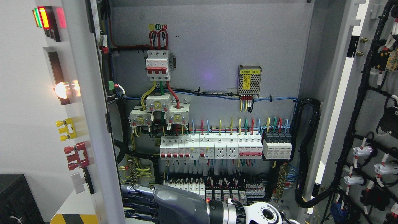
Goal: Open door with both hands
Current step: 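Sweep the right hand outward, swinging the lamp panel door wide open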
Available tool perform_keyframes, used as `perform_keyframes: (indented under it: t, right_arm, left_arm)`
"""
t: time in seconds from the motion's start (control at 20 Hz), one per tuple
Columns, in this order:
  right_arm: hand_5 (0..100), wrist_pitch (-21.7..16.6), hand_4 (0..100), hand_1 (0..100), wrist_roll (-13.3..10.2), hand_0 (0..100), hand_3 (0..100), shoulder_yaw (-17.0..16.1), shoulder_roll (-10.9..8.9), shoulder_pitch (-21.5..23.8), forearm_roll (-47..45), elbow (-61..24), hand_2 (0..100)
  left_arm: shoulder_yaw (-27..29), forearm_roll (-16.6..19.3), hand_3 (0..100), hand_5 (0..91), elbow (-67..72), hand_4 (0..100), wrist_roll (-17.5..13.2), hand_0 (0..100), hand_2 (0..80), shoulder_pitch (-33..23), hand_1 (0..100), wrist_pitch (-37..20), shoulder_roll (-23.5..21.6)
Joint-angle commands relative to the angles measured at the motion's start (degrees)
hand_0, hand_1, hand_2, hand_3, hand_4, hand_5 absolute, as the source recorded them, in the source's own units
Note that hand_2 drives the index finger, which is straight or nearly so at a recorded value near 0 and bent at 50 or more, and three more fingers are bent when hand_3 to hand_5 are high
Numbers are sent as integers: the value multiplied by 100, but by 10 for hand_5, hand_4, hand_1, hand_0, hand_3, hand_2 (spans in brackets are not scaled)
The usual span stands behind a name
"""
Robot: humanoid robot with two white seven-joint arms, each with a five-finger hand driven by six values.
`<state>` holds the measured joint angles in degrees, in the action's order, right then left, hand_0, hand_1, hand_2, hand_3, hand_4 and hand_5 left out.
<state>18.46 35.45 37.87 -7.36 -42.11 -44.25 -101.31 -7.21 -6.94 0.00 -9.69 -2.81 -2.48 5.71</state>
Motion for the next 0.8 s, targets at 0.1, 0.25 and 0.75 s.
perform_keyframes:
  t: [0.1, 0.25, 0.75]
  right_arm:
    - [0, 8, 0, 130, -143, 100, 0, 291, 244, 9, 294, -99, 0]
    - [0, 0, 0, 130, -161, 100, 0, 361, 244, 1, 312, -99, 0]
    - [0, 8, 0, 130, -161, 100, 0, 651, 332, 1, 312, -205, 0]
  left_arm:
    - [0, 0, 0, 0, -88, 0, 2, 120, 0, 0, 556, -7, 0]
    - [0, 0, 0, 0, -88, 0, 2, 120, 0, 0, 556, 2, 0]
    - [0, 0, 0, 0, -88, 0, -7, 120, 0, 0, 556, -7, 0]
